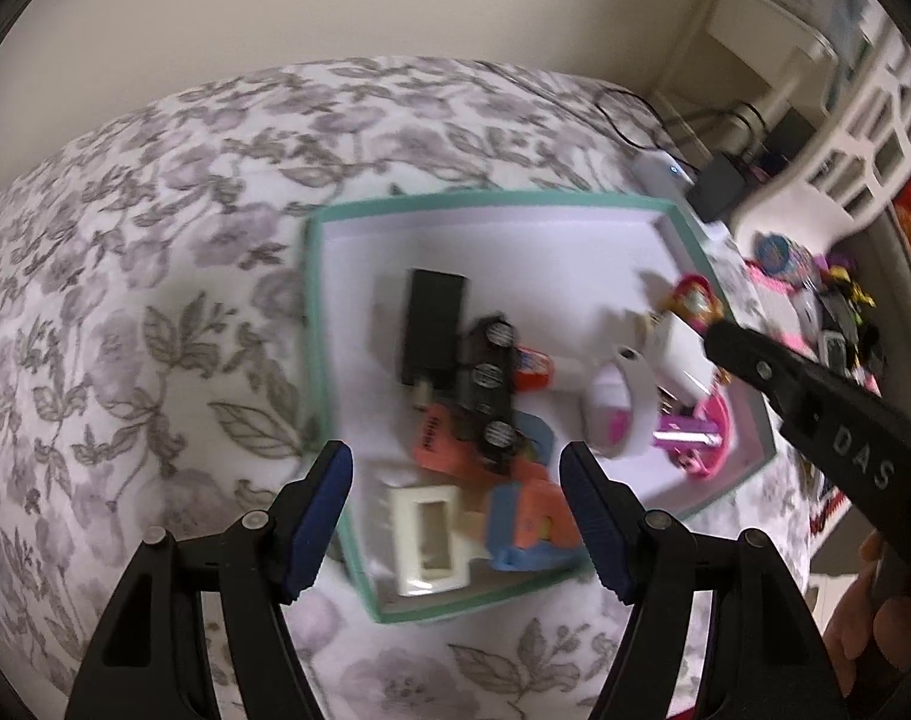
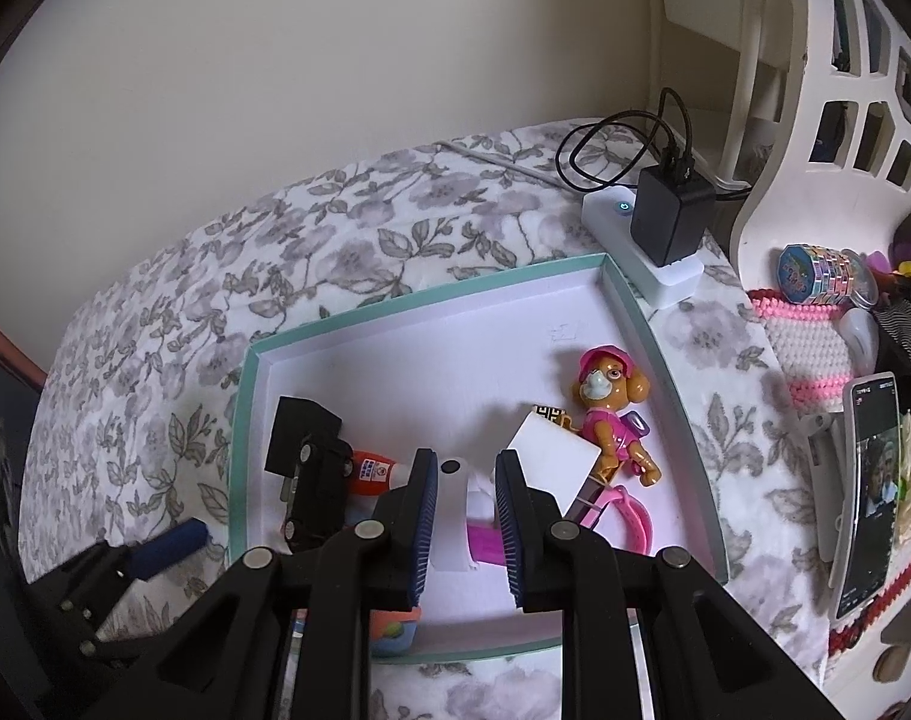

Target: Organize rigid objects

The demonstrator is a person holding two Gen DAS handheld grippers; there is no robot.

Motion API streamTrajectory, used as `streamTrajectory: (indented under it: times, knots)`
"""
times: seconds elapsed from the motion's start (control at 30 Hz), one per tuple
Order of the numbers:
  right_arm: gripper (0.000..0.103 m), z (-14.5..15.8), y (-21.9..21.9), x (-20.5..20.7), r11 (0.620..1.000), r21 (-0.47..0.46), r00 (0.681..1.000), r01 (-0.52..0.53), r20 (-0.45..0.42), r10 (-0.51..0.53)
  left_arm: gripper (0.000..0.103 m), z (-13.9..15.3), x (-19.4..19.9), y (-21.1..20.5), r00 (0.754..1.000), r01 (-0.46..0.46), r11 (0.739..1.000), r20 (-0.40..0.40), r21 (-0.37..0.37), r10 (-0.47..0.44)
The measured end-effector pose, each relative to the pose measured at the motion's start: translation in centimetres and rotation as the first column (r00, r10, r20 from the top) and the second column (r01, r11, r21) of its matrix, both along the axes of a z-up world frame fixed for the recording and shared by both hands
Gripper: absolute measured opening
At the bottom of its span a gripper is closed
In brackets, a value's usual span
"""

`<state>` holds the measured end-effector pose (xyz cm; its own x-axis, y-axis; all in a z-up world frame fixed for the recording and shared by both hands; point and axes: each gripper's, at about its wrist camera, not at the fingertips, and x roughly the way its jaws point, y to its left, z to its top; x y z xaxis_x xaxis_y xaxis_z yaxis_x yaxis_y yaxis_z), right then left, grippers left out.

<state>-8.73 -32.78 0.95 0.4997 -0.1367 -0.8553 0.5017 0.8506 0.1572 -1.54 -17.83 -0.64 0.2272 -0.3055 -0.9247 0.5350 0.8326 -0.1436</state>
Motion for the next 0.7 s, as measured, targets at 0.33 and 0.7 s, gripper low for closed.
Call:
streamTrajectory:
  times: [0.33,0.7]
  knots:
    - [0.044,-0.8,0.9,0.6,0.999,-0.033,1.0,0.001,-0.016,-0.001,0.085,-0.2,3.7,4.5,0.982,-0.179,0.984,0.064,0.013,0.178]
    - [0.103,-1.1,2.5,0.9,0.998,-0.058,1.0,-0.016,0.01,0.017,0.096,0.2,4.1,6.5,0.969,-0.207,0.977,0.151,0.047,0.198]
